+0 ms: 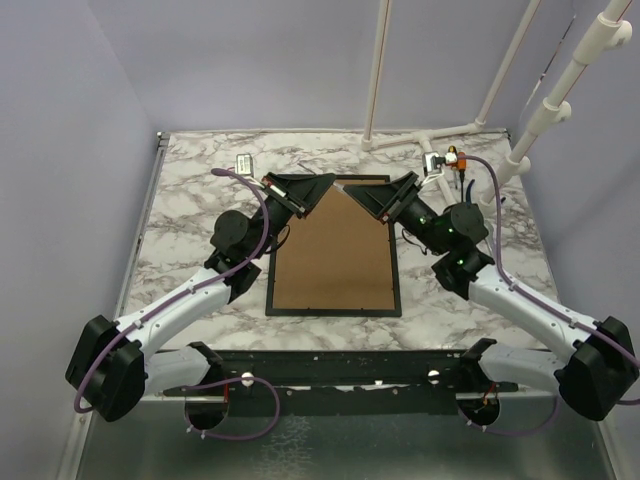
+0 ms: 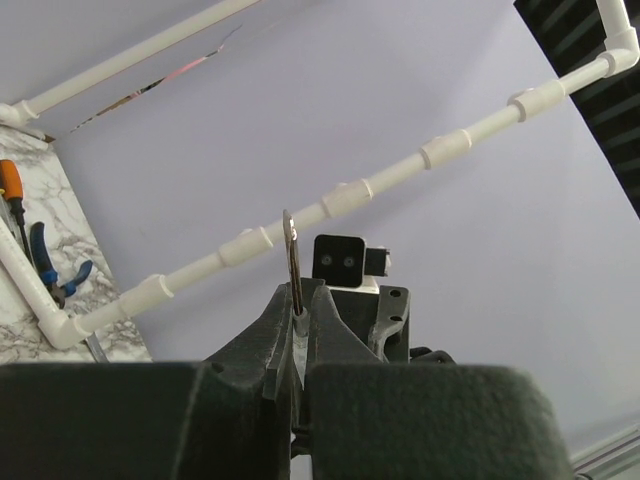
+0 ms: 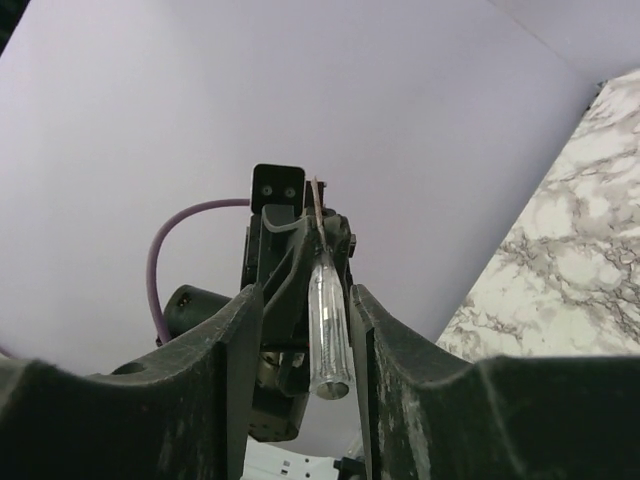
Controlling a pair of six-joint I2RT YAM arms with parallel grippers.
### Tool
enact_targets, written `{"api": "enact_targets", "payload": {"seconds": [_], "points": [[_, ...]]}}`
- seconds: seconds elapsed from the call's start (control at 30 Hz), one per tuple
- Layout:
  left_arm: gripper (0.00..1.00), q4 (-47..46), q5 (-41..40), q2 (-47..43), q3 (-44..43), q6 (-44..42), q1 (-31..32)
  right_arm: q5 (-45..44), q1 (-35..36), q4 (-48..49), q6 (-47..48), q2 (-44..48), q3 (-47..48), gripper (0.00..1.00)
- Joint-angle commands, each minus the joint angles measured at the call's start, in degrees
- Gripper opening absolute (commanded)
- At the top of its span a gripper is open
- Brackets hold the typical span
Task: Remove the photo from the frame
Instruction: Pick up the screwdriver from the center of the board.
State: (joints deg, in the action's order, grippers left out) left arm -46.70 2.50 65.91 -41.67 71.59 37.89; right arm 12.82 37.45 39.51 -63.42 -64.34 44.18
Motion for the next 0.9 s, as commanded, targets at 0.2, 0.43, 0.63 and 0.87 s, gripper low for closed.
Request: {"api": "enact_targets", "payload": {"seconds": [0.2, 0.43, 0.63, 0.87], "points": [[0.0, -0.8, 0.4, -0.4, -1.6, 0.6, 0.2, -0.3, 0.3, -2.1, 0.0, -2.7, 2.8, 0.41], [0.0, -0.8, 0.7, 0.0, -1.7, 0.6, 0.2, -0.3, 0.3, -2.9, 0.0, -2.9, 2.6, 0.31], [0.0, -0.8, 1.3, 0.7, -2.1, 0.8, 0.2, 0.6, 0.3, -2.8, -0.2, -3.6, 3.1, 0.35], [0.0, -0.8, 1.7, 0.9, -2.2, 1.2, 0.2, 1.6, 0.4, -2.4, -0.6, -4.2, 3.3, 0.27]]}}
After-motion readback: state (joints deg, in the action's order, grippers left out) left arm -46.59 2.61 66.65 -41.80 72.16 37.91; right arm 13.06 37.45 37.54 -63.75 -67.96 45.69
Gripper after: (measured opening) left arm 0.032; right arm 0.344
